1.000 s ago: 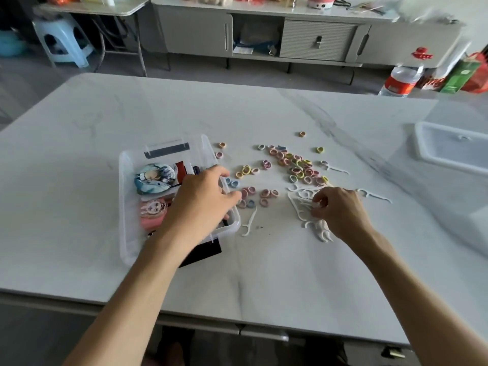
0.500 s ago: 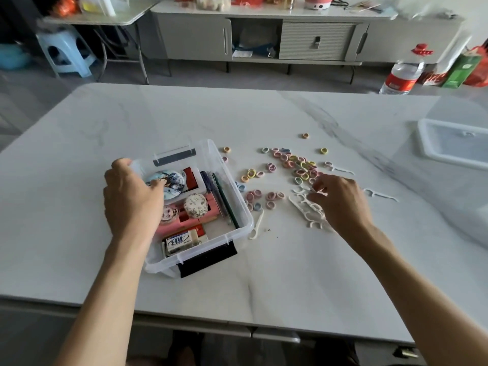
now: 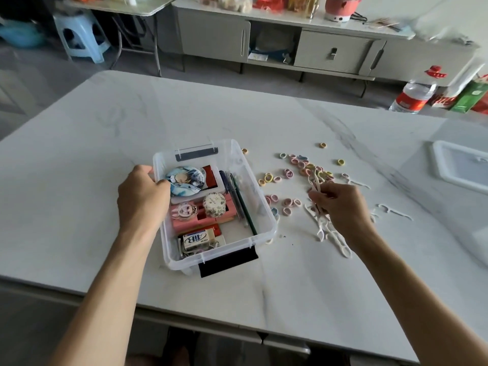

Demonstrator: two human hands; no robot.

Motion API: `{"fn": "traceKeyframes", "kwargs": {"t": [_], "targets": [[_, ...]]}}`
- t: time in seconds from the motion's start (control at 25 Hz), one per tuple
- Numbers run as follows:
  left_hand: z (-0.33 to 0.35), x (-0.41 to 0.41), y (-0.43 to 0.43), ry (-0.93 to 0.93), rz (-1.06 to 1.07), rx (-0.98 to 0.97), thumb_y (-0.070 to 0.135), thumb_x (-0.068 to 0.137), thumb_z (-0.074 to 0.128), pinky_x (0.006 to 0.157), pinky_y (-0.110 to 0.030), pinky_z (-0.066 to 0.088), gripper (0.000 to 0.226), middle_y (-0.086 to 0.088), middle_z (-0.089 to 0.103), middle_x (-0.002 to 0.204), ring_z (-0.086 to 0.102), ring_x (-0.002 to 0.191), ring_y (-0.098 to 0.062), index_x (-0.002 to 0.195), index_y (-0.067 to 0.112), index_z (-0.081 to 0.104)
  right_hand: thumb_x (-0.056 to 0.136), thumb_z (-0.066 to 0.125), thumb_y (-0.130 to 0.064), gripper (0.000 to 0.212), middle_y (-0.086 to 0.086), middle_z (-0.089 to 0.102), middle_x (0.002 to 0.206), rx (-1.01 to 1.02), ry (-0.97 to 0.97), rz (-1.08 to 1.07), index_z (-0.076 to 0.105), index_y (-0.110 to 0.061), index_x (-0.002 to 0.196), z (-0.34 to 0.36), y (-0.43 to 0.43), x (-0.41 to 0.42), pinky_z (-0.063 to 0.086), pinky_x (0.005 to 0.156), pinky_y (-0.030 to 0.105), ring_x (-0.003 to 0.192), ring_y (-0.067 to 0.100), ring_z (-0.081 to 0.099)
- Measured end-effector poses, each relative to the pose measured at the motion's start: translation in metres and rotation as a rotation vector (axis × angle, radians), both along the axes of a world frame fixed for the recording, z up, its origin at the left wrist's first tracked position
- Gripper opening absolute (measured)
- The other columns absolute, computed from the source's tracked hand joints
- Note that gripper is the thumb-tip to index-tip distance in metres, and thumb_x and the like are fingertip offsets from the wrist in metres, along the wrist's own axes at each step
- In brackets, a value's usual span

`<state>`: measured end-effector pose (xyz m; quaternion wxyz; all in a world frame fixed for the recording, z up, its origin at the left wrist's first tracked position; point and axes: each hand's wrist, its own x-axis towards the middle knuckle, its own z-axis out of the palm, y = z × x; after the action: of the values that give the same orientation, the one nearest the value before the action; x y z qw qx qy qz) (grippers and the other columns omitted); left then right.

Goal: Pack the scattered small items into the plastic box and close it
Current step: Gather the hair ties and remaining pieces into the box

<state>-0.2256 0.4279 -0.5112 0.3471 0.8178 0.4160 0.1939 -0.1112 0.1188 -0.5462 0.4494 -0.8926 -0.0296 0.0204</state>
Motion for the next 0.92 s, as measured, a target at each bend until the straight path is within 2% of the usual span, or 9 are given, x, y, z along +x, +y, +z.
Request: {"fn": "traceKeyframes", "kwargs": {"t": [0.16,0.28,0.4,0.52,0.64,0.68,0.76,0.84,0.92], "targets": [[0.002,0.000,0.002,0.008,-0.013,-0.037,0.013,0.083,0.056,0.089,-0.043,0.052,0.039,-0.016,0.067,0.115,0.061,0.105,-0.037,0.122,0.011,0.060,0.080,0.073,-0.026,0.025,-0.007,0.044,0.045,-0.137,-0.047,-0.097,0.064,-0.011,0.063,0.002,-0.002,0.001,0.026,0.049,0.026,0.041,0.005,0.031],[0.004,-0.001,0.003,0.017,-0.018,-0.062,0.014,0.083,0.056,0.091,-0.044,0.052,0.042,-0.016,0.066,0.117,0.061,0.105,-0.036,0.125,0.013,0.057,0.082,0.071,-0.028,0.027,0.003,0.047,0.048,-0.243,-0.119,-0.108,0.064,-0.010,0.063,0.010,-0.003,0.001,0.026,0.051,0.029,0.047,0.011,0.033],[0.005,-0.001,0.003,0.020,-0.027,-0.071,0.013,0.083,0.056,0.091,-0.044,0.052,0.043,-0.016,0.065,0.118,0.061,0.105,-0.036,0.127,0.013,0.056,0.084,0.068,-0.027,0.030,0.002,0.048,0.049,-0.304,-0.135,-0.079,0.058,-0.011,0.060,0.014,0.003,-0.004,0.029,0.051,0.030,0.049,0.016,0.038],[0.005,-0.001,0.003,0.031,-0.043,-0.069,0.012,0.085,0.056,0.089,-0.038,0.049,0.042,-0.017,0.064,0.119,0.059,0.107,-0.037,0.127,0.009,0.054,0.088,0.064,-0.023,0.024,0.007,0.062,0.058,-0.216,-0.119,-0.024,0.064,-0.011,0.067,0.036,0.015,-0.011,0.042,0.054,0.033,0.055,0.025,0.056],[0.005,-0.001,0.005,0.037,-0.060,-0.088,0.011,0.086,0.055,0.083,-0.037,0.047,0.040,-0.018,0.064,0.117,0.060,0.105,-0.037,0.126,0.007,0.054,0.088,0.064,-0.019,0.027,-0.002,0.063,0.051,-0.068,-0.146,0.123,0.064,-0.018,0.062,0.088,0.051,-0.012,0.041,0.047,0.025,0.046,0.011,0.057],[0.005,0.000,0.005,0.031,-0.060,-0.104,0.010,0.086,0.054,0.080,-0.037,0.048,0.039,-0.018,0.064,0.117,0.061,0.103,-0.036,0.125,0.007,0.054,0.087,0.064,-0.018,0.027,-0.004,0.063,0.049,-0.123,-0.149,0.211,0.065,-0.019,0.061,0.104,0.072,-0.011,0.042,0.044,0.021,0.044,0.009,0.057],[0.005,0.000,0.004,0.014,-0.067,-0.103,0.008,0.086,0.051,0.073,-0.035,0.044,0.037,-0.017,0.064,0.118,0.061,0.098,-0.032,0.124,0.006,0.054,0.085,0.064,-0.013,0.023,0.000,0.063,0.048,-0.405,-0.171,0.381,0.068,-0.015,0.062,0.118,0.117,-0.013,0.043,0.039,0.016,0.040,0.008,0.056],[0.006,-0.001,0.005,0.004,-0.074,-0.097,0.006,0.087,0.051,0.073,-0.033,0.042,0.039,-0.016,0.063,0.120,0.058,0.095,-0.027,0.126,0.006,0.053,0.085,0.057,-0.001,0.019,0.003,0.057,0.053,-0.641,-0.209,0.471,0.061,-0.005,0.067,0.114,0.161,-0.022,0.047,0.041,0.023,0.049,0.014,0.058],[0.006,-0.002,0.006,0.010,-0.088,-0.093,0.005,0.088,0.052,0.076,-0.036,0.046,0.039,-0.017,0.064,0.118,0.060,0.099,-0.031,0.127,0.006,0.053,0.084,0.051,0.006,0.019,0.002,0.046,0.058,-0.841,-0.274,0.507,0.052,-0.007,0.071,0.099,0.190,-0.030,0.043,0.050,0.028,0.061,0.020,0.056]]}}
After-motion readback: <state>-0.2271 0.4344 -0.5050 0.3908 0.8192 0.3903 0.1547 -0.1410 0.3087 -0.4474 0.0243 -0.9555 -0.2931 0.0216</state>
